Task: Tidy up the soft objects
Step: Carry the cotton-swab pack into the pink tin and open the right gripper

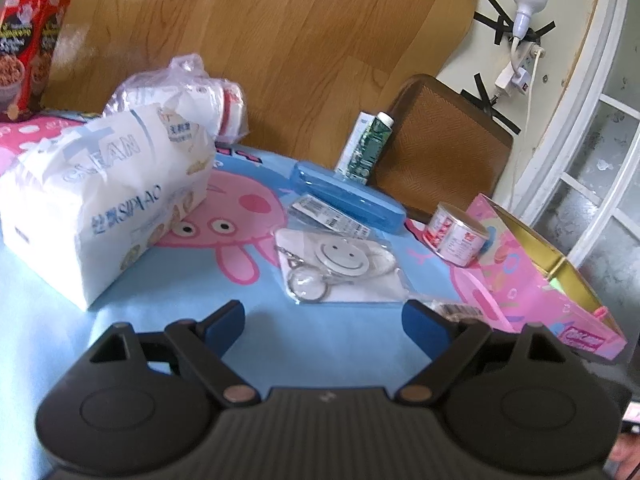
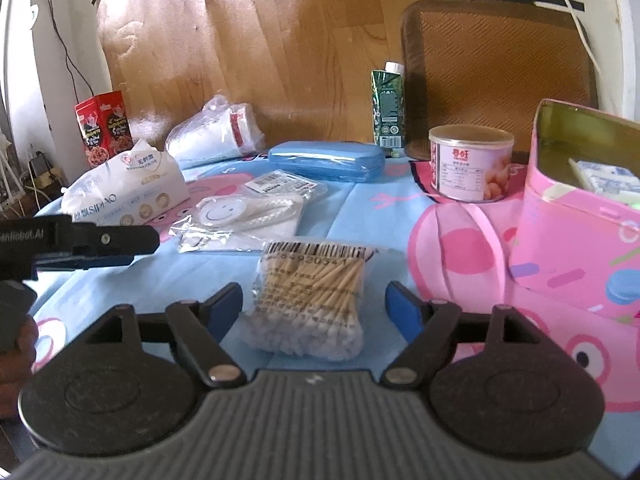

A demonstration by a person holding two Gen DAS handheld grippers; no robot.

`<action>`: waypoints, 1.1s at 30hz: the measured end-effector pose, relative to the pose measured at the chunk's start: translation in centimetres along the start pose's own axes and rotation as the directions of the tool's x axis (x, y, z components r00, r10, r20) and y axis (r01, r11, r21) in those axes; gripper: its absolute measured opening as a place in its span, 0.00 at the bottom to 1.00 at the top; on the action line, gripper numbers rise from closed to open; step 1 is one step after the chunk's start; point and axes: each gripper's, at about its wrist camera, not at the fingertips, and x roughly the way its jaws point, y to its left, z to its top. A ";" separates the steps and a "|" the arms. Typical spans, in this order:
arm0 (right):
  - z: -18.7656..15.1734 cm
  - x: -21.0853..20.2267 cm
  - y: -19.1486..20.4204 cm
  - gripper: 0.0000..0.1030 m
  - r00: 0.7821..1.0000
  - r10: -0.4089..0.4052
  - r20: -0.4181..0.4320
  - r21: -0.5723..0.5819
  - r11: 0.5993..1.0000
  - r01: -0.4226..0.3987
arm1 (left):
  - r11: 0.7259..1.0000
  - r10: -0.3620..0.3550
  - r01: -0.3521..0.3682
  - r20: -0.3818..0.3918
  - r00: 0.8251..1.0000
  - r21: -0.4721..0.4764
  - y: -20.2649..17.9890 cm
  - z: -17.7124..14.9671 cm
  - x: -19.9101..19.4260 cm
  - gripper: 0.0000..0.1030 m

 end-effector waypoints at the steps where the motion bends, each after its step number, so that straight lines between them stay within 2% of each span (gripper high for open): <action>1: -0.1 -0.1 0.1 0.79 1.000 -0.004 0.002 -0.015 1.000 0.004 | 1.000 -0.013 0.013 -0.002 1.000 -0.005 -0.1 0.1 0.0 0.86; 5: 0.0 -0.1 0.7 0.81 1.000 -0.030 0.008 -0.097 0.995 0.030 | 0.994 -0.111 0.111 -0.032 0.993 -0.011 -2.0 0.8 0.5 0.86; 8: 0.0 0.4 0.6 0.82 0.999 -0.036 -0.014 -0.108 0.994 0.034 | 0.986 -0.161 0.165 -0.098 0.982 0.028 -4.5 0.6 2.1 0.82; 9: -0.1 0.5 0.4 0.75 0.999 -0.026 -0.023 -0.099 0.995 0.023 | 0.984 -0.172 0.178 -0.138 0.976 0.031 -5.3 0.4 3.2 0.78; 11: -0.2 0.2 0.1 0.55 1.000 -0.001 -0.021 -0.095 0.995 -0.001 | 0.981 -0.182 0.193 -0.216 0.959 0.032 -6.5 -0.2 5.4 0.59; 12: -0.3 -0.2 0.3 0.52 1.000 -0.008 -0.011 -0.107 0.994 0.007 | 0.981 -0.169 0.184 -0.199 0.965 0.059 -7.4 -0.5 5.6 0.57; 13: -0.4 -0.6 0.4 0.51 1.000 -0.009 0.001 -0.119 0.993 0.009 | 0.977 -0.181 0.200 -0.212 0.960 0.073 -8.3 -0.6 5.8 0.47; 14: -0.5 -1.2 0.5 0.50 1.000 -0.015 0.019 -0.127 0.992 0.018 | 0.970 -0.217 0.236 -0.225 0.950 0.063 -9.2 -0.4 5.8 0.47; 16: -0.3 -2.5 0.3 0.50 0.994 -0.057 0.096 -0.154 0.985 0.072 | 0.962 -0.227 0.252 -0.199 0.953 0.109 -11.2 0.1 5.6 0.47; 18: 0.5 -4.1 -0.7 0.50 0.980 -0.094 0.175 -0.142 0.983 0.120 | 0.945 -0.262 0.289 -0.175 0.949 0.150 -13.6 1.3 5.6 0.47; 22: 2.4 -6.6 -4.4 0.50 0.939 -0.179 0.295 -0.061 0.977 0.205 | 0.906 -0.318 0.348 -0.155 0.935 0.243 -19.4 3.7 6.7 0.47; 24: 3.3 -7.2 -6.2 0.51 0.916 -0.232 0.327 -0.031 0.966 0.256 | 0.883 -0.330 0.361 -0.152 0.932 0.300 -22.7 4.6 8.3 0.49; 26: 4.1 -7.2 -8.5 0.53 0.899 -0.280 0.338 0.004 0.955 0.296 | 0.871 -0.321 0.352 -0.147 0.936 0.343 -25.1 4.6 9.7 0.59; 29: 4.9 -5.1 -11.3 0.64 0.882 -0.392 0.262 0.031 0.917 0.399 | 0.880 -0.252 0.287 -0.141 0.957 0.378 -26.9 4.1 11.9 0.59; 30: 4.8 -5.0 -12.1 0.64 0.875 -0.418 0.244 0.058 0.907 0.417 | 0.888 -0.241 0.278 -0.145 0.960 0.366 -26.7 4.0 12.0 0.59; 32: 4.1 -5.9 -12.9 0.64 0.877 -0.398 0.269 0.116 0.917 0.381 | 0.898 -0.257 0.288 -0.135 0.957 0.333 -25.0 3.9 11.2 0.59; 33: 3.6 -6.4 -12.7 0.64 0.871 -0.397 0.290 0.132 0.918 0.374 | 0.903 -0.252 0.277 -0.119 0.960 0.329 -23.9 3.8 10.5 0.59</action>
